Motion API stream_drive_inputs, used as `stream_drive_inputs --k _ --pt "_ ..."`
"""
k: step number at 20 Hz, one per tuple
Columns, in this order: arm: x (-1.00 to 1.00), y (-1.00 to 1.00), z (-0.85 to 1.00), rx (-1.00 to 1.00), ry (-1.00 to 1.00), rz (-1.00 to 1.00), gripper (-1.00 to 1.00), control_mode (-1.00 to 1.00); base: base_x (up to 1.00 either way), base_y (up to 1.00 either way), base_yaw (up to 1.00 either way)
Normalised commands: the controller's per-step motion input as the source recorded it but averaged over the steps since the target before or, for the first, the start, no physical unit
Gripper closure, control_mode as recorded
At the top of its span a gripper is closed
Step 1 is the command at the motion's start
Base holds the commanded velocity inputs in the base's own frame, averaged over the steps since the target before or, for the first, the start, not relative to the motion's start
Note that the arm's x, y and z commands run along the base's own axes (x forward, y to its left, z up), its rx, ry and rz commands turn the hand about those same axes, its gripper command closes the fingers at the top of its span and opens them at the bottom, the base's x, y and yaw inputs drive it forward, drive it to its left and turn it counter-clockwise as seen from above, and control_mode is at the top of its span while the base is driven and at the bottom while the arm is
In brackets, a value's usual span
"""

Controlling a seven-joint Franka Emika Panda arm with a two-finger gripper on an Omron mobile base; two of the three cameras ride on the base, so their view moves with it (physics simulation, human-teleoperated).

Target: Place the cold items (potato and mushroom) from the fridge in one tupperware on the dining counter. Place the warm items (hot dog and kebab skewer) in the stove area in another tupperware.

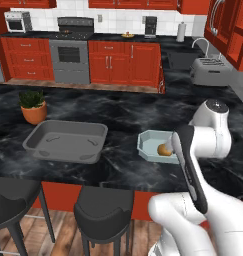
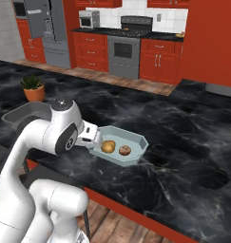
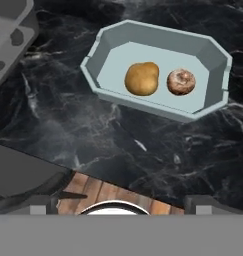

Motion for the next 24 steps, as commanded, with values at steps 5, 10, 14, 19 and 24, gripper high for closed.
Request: stream_drive_inputs --k 5,10,14,19,24 --pt "-0.9 0.15 0.52 0.0 0.0 -0.01 -1.0 -1.0 0.0 0.0 0.0" --pt "-0.83 0.25 0.57 0.0 0.0 0.0 -1.0 -1.0 0.0 0.0 0.0" --pt "-0.65 0.3 0.55 0.0 0.0 0.0 -1.0 -1.0 0.0 0.0 0.0" --pt "-0.6 0.18 0.3 -0.01 -0.1 -0.02 -1.0 -1.0 0.0 0.0 0.0" --pt "-0.51 0.0 0.0 0.0 -0.23 0.0 -1.0 -1.0 0.0 0.0 0.0"
